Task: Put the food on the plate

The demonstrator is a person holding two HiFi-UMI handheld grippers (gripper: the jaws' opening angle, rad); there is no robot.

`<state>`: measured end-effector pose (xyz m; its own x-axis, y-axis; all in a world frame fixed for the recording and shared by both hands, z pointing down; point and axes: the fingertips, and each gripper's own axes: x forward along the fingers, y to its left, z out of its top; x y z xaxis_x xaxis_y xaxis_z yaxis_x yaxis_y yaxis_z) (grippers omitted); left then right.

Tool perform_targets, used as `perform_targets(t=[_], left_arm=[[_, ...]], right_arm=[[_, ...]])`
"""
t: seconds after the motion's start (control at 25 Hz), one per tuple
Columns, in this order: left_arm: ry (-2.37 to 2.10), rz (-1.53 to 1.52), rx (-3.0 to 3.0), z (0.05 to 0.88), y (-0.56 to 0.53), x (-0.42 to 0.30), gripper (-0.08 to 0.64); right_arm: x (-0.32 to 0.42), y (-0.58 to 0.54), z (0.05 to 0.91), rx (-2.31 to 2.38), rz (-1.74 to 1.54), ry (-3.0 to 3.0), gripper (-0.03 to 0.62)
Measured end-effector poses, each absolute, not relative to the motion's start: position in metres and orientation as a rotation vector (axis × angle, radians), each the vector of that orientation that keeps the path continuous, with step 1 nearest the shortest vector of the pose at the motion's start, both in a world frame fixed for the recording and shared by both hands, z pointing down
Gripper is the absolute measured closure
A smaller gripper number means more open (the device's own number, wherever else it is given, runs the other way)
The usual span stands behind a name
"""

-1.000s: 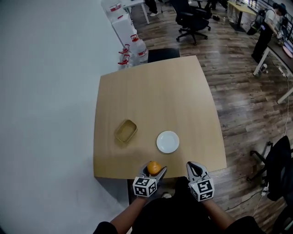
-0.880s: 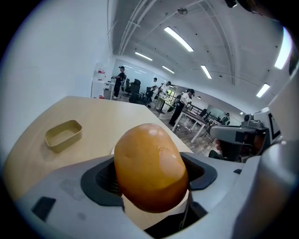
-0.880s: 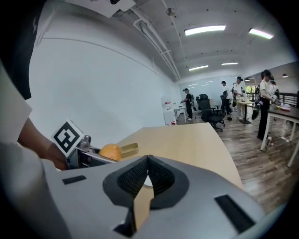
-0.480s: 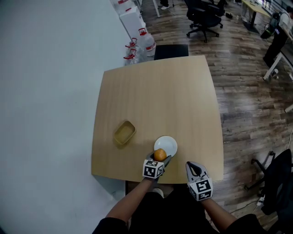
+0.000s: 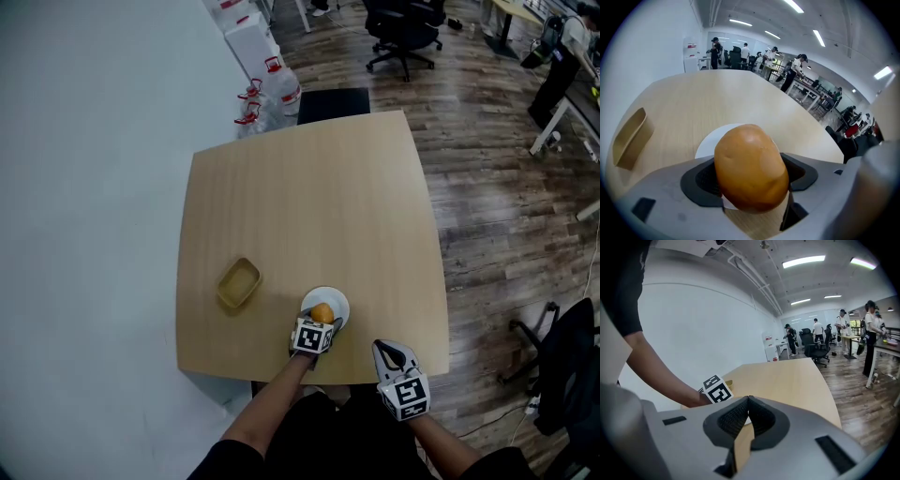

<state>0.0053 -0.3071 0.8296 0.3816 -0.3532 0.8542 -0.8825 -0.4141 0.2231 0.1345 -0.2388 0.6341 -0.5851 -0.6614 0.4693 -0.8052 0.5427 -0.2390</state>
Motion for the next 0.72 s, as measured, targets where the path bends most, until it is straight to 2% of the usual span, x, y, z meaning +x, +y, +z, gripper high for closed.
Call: perform_targets(t=[0.36, 0.72], left_arm=[[-1.036, 1.081, 1.948, 0.845, -0.311, 0.004, 0.215], [-1.054, 1.096, 1.949, 0.843, -0.316, 0.001, 0.215]], right_arm=[[0.166, -0.231, 0.656, 1.313, 0.717, -2.360, 0.532], [0.163, -0.231, 0.649, 1.312, 0.701, -2.391, 0.532]])
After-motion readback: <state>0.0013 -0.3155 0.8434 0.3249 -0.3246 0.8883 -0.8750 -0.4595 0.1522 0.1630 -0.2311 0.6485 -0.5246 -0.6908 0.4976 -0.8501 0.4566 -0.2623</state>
